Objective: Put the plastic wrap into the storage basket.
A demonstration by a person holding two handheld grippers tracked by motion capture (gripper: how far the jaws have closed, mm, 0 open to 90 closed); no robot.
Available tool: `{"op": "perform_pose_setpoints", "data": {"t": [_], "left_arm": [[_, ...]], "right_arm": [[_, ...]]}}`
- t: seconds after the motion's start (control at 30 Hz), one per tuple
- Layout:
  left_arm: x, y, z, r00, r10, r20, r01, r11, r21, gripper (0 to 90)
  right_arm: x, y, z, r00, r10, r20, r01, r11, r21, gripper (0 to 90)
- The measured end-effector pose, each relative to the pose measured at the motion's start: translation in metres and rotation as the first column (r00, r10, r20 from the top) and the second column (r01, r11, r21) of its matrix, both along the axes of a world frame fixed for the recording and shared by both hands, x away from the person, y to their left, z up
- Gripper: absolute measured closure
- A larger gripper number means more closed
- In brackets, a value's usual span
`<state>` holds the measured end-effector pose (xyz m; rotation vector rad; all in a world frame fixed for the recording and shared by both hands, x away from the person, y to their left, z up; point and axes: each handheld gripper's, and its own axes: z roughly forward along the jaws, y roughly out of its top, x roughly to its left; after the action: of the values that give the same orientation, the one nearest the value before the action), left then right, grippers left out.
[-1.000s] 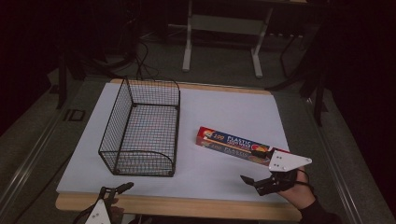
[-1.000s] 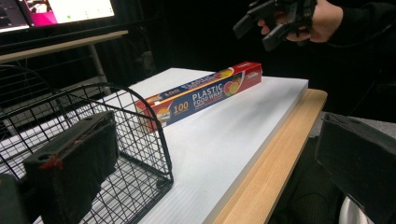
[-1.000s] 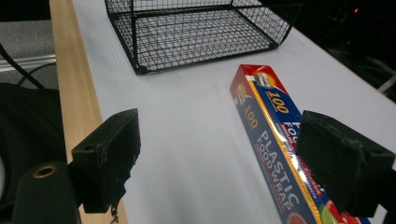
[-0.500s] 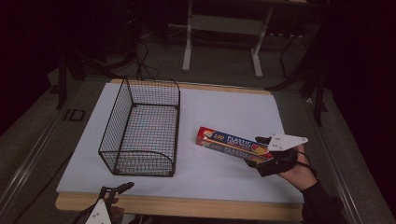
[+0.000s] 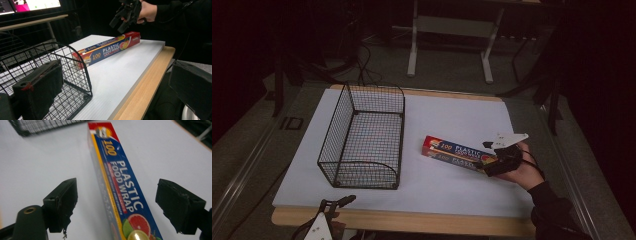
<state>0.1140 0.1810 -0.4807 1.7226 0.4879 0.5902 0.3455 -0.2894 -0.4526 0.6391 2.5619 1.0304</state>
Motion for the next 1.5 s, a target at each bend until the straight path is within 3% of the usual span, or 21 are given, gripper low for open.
{"op": "perform_pose_setpoints", "data": {"t": [0.37,0.67,0.8,0.9,0.97,1.0,1.17,1.4,1.47,1.5], "left_arm": [[0.001,-0.001,-0.001,1.0,0.001,-0.006,-0.001,1.0,0.005,0.1],[0.002,-0.002,-0.002,0.9999,0.002,-0.013,-0.002,0.9999,0.013,0.1],[0.003,-0.003,-0.003,0.9999,0.005,-0.016,-0.004,0.9998,0.019,0.1],[0.003,-0.003,-0.003,0.9998,0.0,-0.019,0.0,0.9998,0.018,0.0],[0.003,-0.003,-0.003,0.9998,-0.001,-0.019,0.001,0.9998,0.018,0.1],[0.003,-0.003,-0.003,0.9998,-0.001,-0.019,0.001,0.9998,0.018,0.1],[0.003,-0.004,-0.004,0.9997,-0.008,-0.025,0.008,0.9997,0.021,0.1],[0.003,-0.004,-0.004,0.9996,-0.013,-0.026,0.014,0.9995,0.028,0.1],[0.003,-0.004,-0.004,0.9996,-0.013,-0.027,0.014,0.9996,0.025,0.1],[0.003,-0.004,-0.004,0.9995,-0.013,-0.027,0.014,0.9996,0.025,0.1]], "right_arm": [[0.025,0.0,-0.03,0.996,-0.027,-0.085,0.021,0.9969,-0.076,18.1],[0.042,0.002,-0.04,0.9904,-0.033,-0.134,0.012,0.9883,-0.152,21.2],[0.045,0.004,-0.044,0.9885,-0.021,-0.15,-0.002,0.9882,-0.153,21.9],[0.048,0.006,-0.05,0.9832,-0.001,-0.183,-0.033,0.9828,-0.182,25.6],[0.049,0.006,-0.051,0.9823,0.01,-0.187,-0.046,0.981,-0.188,27.4],[0.05,0.008,-0.052,0.9823,0.033,-0.184,-0.073,0.9741,-0.214,28.3],[0.05,0.011,-0.054,0.9826,0.047,-0.18,-0.091,0.9646,-0.247,28.9],[0.056,0.012,-0.051,0.9686,0.052,-0.243,-0.117,0.958,-0.262,34.4],[0.054,0.015,-0.045,0.9641,0.055,-0.26,-0.131,0.9491,-0.286,37.4],[0.054,0.015,-0.045,0.9602,0.045,-0.276,-0.124,0.9528,-0.277,38.0]]}}
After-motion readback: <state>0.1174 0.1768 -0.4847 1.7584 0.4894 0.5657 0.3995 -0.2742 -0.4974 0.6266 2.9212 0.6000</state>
